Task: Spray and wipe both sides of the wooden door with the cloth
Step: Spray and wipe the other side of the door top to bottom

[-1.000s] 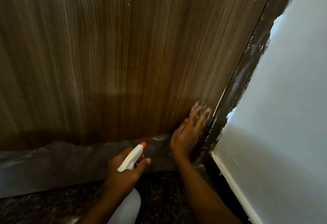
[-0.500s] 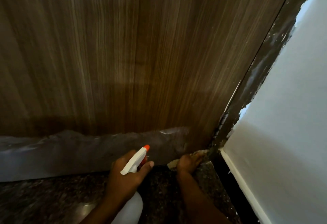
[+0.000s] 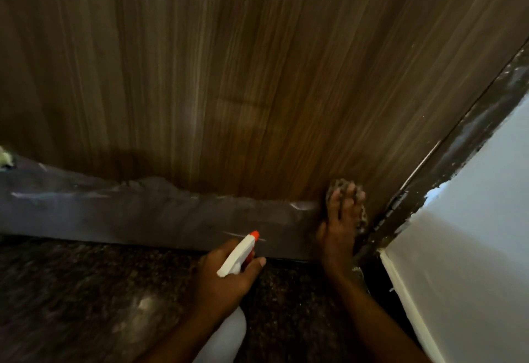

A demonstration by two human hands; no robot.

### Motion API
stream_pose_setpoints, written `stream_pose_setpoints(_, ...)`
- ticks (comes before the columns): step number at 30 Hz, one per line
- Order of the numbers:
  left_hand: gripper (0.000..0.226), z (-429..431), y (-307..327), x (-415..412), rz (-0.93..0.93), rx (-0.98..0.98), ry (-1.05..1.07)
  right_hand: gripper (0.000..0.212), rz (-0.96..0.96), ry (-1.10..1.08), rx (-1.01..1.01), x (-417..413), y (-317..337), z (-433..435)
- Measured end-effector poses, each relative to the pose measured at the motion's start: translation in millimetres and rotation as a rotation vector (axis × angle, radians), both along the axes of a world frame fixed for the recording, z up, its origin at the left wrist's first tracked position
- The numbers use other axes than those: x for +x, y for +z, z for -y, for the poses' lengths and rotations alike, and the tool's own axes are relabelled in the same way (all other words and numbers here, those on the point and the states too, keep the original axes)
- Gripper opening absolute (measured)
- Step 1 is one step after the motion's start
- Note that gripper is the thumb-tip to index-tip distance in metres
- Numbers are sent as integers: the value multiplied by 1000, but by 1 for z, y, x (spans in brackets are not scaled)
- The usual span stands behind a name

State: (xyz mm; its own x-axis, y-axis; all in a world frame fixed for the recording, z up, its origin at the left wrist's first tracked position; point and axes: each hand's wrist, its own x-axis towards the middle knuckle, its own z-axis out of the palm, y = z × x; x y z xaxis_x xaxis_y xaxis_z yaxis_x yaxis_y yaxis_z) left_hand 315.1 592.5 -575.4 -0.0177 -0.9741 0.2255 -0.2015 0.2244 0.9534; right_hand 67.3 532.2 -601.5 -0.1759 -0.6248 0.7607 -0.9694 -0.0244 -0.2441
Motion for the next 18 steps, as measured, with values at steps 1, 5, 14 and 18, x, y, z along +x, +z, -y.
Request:
stream_pose_setpoints(1,29,1,2,-4,14,-22,24,69,-308,108,19,-21,2,-2)
stream_pose_setpoints(5,21,-2,-3,-25,-14,-13,36,63,-1065,564,383,-86,-4,3)
stream_pose_setpoints(14,15,-14,-23,-30,8,65,82,60,-1524,576,333,-121,-24,-4)
stream_pose_setpoints(18,15,-13,-19,-22,-28,59,92,54,-1141,340,32,-78,33,6)
